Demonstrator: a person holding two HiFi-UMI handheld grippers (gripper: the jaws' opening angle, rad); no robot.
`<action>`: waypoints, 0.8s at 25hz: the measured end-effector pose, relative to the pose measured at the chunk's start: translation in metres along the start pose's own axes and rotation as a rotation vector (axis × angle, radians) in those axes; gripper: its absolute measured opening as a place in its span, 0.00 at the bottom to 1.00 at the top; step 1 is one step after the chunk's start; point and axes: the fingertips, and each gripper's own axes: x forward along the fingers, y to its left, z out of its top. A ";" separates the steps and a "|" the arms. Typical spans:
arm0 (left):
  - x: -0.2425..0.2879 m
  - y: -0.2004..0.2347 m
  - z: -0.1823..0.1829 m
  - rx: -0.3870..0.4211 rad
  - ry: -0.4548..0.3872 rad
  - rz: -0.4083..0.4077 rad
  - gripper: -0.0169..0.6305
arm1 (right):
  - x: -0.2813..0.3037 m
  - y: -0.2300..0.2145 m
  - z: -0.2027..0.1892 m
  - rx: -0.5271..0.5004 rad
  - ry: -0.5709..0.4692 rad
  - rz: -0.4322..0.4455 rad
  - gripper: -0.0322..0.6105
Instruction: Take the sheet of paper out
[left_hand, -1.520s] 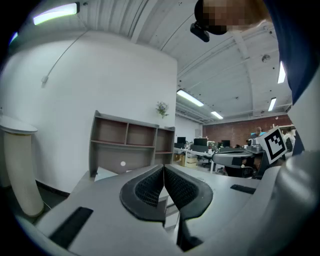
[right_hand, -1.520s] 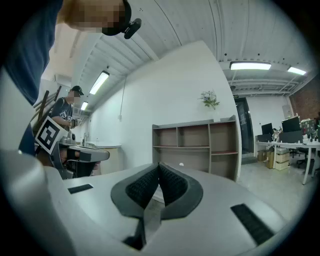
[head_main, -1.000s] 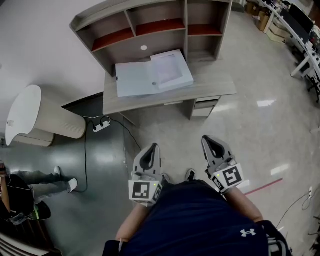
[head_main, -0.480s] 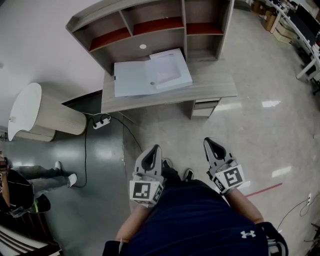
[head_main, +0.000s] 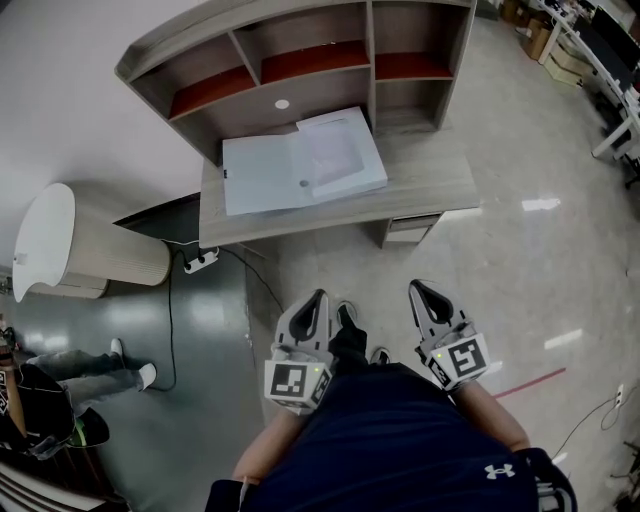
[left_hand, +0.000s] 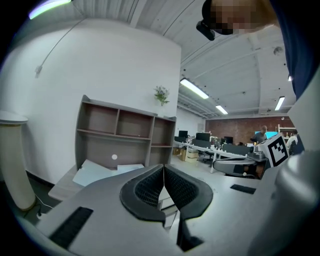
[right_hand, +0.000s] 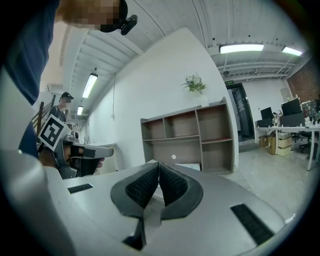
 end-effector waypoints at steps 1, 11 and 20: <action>0.008 0.004 0.003 -0.001 0.001 -0.009 0.05 | 0.006 -0.004 0.002 -0.002 0.003 -0.009 0.07; 0.076 0.072 0.023 -0.041 -0.013 -0.090 0.05 | 0.086 -0.022 0.017 -0.033 0.044 -0.077 0.07; 0.109 0.137 0.032 -0.050 -0.034 -0.116 0.05 | 0.147 -0.021 0.019 -0.074 0.107 -0.106 0.07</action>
